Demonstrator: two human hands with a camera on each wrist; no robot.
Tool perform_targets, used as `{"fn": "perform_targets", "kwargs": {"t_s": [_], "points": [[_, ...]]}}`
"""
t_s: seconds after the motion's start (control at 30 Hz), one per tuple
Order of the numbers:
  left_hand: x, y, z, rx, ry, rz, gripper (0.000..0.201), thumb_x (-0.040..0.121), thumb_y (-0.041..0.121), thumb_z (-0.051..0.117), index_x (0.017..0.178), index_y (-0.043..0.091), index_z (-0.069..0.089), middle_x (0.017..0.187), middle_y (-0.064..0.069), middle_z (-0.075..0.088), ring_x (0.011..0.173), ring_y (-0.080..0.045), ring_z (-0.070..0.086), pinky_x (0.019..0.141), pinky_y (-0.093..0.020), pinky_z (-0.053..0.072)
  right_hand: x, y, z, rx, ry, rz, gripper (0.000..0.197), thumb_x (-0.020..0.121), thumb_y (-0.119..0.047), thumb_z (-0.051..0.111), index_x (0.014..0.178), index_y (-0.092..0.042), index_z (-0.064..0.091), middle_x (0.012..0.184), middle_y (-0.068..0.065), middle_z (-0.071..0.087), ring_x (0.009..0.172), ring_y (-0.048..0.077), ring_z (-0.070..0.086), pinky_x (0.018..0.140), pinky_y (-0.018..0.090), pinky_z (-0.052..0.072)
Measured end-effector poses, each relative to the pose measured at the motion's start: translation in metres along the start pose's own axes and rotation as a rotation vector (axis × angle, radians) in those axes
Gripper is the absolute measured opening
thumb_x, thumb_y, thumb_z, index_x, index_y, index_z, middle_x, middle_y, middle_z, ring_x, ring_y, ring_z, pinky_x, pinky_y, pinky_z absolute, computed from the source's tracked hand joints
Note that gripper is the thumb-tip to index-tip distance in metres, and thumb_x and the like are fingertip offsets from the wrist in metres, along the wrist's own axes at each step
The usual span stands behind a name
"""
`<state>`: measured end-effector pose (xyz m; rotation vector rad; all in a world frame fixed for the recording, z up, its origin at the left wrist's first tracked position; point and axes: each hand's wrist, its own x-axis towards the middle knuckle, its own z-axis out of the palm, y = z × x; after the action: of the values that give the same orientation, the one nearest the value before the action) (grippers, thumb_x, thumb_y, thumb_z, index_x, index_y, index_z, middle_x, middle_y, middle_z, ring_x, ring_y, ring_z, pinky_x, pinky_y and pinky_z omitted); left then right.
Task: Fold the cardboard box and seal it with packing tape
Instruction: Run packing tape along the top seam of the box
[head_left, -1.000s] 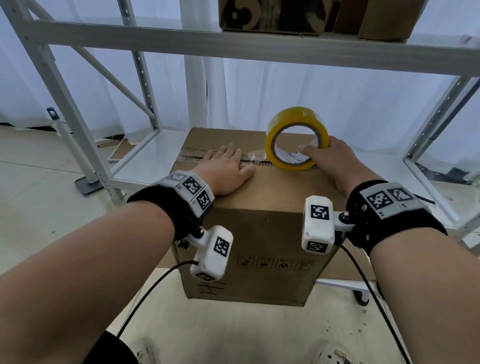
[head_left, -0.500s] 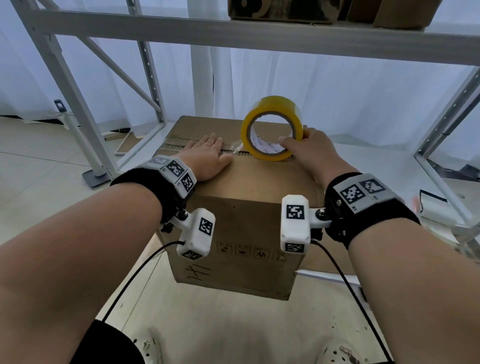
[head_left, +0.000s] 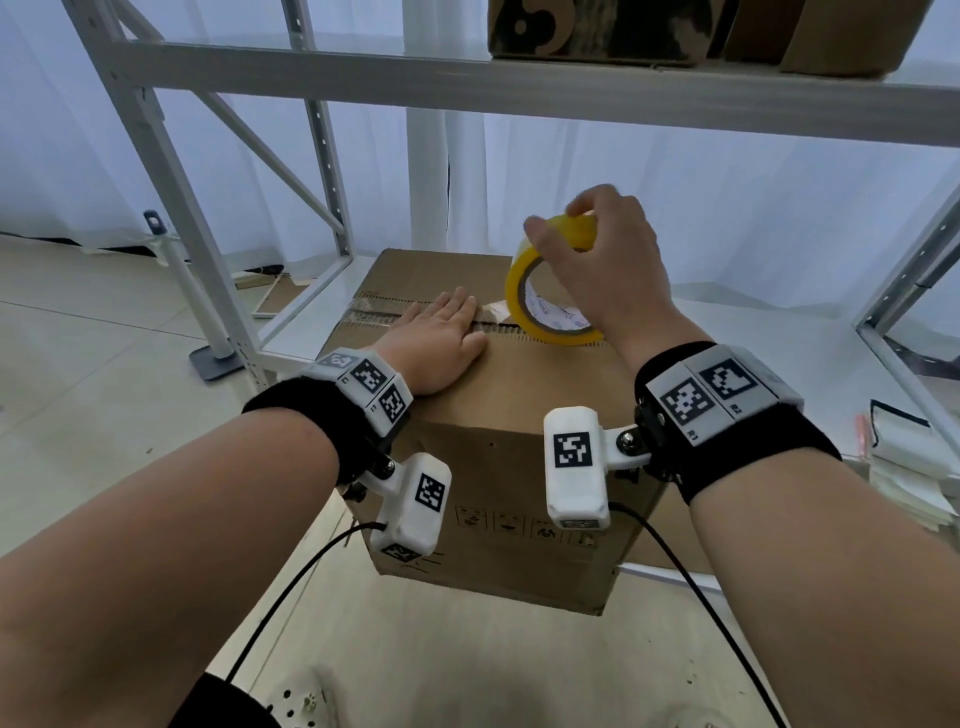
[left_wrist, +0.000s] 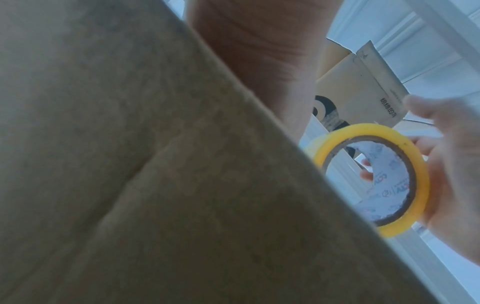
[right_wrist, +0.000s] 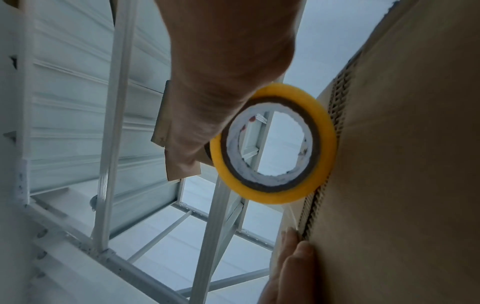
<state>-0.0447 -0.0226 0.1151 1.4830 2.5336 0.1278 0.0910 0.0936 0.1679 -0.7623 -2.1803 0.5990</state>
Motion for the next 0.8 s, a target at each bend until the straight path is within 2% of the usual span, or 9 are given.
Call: {"fn": "perform_targets", "kwargs": {"t_s": [0.07, 0.13, 0.2, 0.3, 0.43, 0.6, 0.8], "points": [[-0.002, 0.002, 0.002, -0.002, 0.015, 0.014, 0.059, 0.101, 0.044, 0.017, 0.152, 0.019, 0.001, 0.159, 0.002, -0.004, 0.146, -0.011, -0.005, 0.117, -0.033, -0.004, 0.004, 0.002, 0.0, 0.032, 0.021, 0.142, 0.061, 0.081, -0.064, 0.057, 0.12, -0.019, 0.046, 0.108, -0.003, 0.049, 0.099, 0.017, 0.048, 0.079, 0.032, 0.041], [-0.005, 0.004, 0.004, -0.003, 0.018, 0.031, 0.059, 0.101, 0.044, 0.017, 0.152, 0.019, 0.001, 0.159, 0.002, -0.004, 0.146, -0.011, -0.005, 0.117, -0.033, -0.004, 0.005, 0.007, -0.001, 0.11, -0.001, 0.271, 0.065, 0.08, -0.065, 0.058, 0.121, -0.015, 0.047, 0.105, -0.002, 0.05, 0.099, 0.018, 0.05, 0.078, 0.03, 0.038], [-0.005, 0.006, 0.003, -0.006, -0.004, 0.029, 0.059, 0.101, 0.045, 0.016, 0.152, 0.019, -0.001, 0.159, 0.002, -0.005, 0.146, -0.01, -0.005, 0.116, -0.032, -0.004, 0.006, 0.01, -0.001, 0.171, 0.011, 0.314, 0.066, 0.08, -0.062, 0.061, 0.122, -0.014, 0.049, 0.105, -0.003, 0.05, 0.1, 0.018, 0.05, 0.079, 0.029, 0.039], [-0.002, 0.008, -0.002, 0.0, -0.044, 0.014, 0.061, 0.101, 0.047, 0.016, 0.151, 0.019, -0.002, 0.159, 0.002, -0.007, 0.146, -0.011, -0.005, 0.116, -0.032, -0.004, 0.007, 0.008, 0.0, 0.149, 0.037, 0.273, 0.066, 0.079, -0.059, 0.064, 0.124, -0.013, 0.049, 0.106, -0.003, 0.048, 0.1, 0.016, 0.048, 0.079, 0.029, 0.039], [-0.003, 0.01, -0.004, -0.006, -0.049, 0.028, 0.062, 0.101, 0.047, 0.017, 0.152, 0.018, -0.003, 0.159, 0.001, -0.007, 0.146, -0.011, -0.005, 0.116, -0.032, -0.003, 0.01, 0.0, -0.008, -0.015, 0.048, 0.158, 0.068, 0.076, -0.059, 0.065, 0.123, -0.013, 0.049, 0.105, -0.004, 0.048, 0.096, 0.014, 0.044, 0.076, 0.029, 0.036], [-0.005, 0.011, -0.004, -0.006, -0.043, 0.041, 0.062, 0.101, 0.047, 0.018, 0.152, 0.019, -0.004, 0.159, 0.002, -0.007, 0.145, -0.01, -0.005, 0.117, -0.032, -0.004, 0.012, 0.003, -0.022, -0.192, 0.026, 0.082, 0.07, 0.073, -0.062, 0.065, 0.12, -0.013, 0.05, 0.116, 0.005, 0.056, 0.106, 0.025, 0.052, 0.08, 0.035, 0.042], [-0.005, 0.01, -0.004, 0.0, -0.056, 0.034, 0.062, 0.101, 0.047, 0.017, 0.152, 0.018, -0.005, 0.159, 0.003, -0.007, 0.145, -0.009, -0.006, 0.117, -0.032, -0.004, 0.012, 0.011, -0.04, -0.33, -0.011, 0.104, 0.067, 0.073, -0.058, 0.066, 0.118, -0.011, 0.051, 0.115, 0.009, 0.057, 0.108, 0.03, 0.052, 0.083, 0.04, 0.042]]}}
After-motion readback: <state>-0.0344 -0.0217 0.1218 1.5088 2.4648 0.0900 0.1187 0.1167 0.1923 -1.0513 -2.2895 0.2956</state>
